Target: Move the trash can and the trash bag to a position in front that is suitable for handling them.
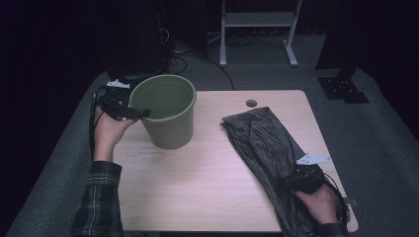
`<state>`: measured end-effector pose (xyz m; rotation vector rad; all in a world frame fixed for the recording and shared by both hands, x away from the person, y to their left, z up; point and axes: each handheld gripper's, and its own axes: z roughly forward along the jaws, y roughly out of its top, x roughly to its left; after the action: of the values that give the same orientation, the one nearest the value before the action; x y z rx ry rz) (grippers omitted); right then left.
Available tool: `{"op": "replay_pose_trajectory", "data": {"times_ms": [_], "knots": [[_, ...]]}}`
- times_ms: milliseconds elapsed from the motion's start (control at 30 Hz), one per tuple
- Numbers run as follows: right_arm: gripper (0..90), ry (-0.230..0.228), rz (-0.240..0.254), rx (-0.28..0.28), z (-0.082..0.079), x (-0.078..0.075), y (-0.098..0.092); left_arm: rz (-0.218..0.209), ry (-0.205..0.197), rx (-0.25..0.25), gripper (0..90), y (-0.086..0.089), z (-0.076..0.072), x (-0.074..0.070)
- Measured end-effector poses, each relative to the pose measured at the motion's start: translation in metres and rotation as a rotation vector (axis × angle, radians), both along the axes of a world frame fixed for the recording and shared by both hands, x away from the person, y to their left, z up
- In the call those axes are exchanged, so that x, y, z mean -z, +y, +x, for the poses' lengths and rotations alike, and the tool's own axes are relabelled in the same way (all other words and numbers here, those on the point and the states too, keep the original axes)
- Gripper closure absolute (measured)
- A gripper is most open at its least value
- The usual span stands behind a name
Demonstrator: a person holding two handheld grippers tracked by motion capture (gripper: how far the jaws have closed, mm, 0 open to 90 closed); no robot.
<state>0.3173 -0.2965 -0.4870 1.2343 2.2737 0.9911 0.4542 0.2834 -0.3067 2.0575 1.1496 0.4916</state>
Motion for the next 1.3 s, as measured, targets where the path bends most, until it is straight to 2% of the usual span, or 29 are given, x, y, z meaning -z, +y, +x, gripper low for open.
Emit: {"op": "replay_pose_trajectory", "data": {"times_ms": [200,333,467,800,1000,1300], "knots": [[10.5,0.000,0.000,0.000,0.000,0.000,0.000,-0.017,0.029,0.050,0.0,-0.011,0.002,0.005],[10.5,0.000,0.000,0.000,0.000,0.000,0.000,-0.003,0.030,0.059,0.0,-0.017,0.000,0.006],[10.5,0.000,0.000,0.000,0.000,0.000,0.000,-0.009,0.025,0.065,0.0,-0.020,-0.003,0.007],[10.5,0.000,0.000,0.001,0.000,0.000,0.000,-0.018,0.032,0.138,0.0,-0.039,-0.018,0.008],[10.5,0.000,0.001,0.001,0.000,0.000,0.000,-0.011,0.036,0.155,0.0,-0.048,-0.026,0.008],[10.5,0.000,0.000,0.001,0.000,0.000,0.000,-0.019,0.025,0.210,0.0,-0.065,-0.042,0.009]]}}
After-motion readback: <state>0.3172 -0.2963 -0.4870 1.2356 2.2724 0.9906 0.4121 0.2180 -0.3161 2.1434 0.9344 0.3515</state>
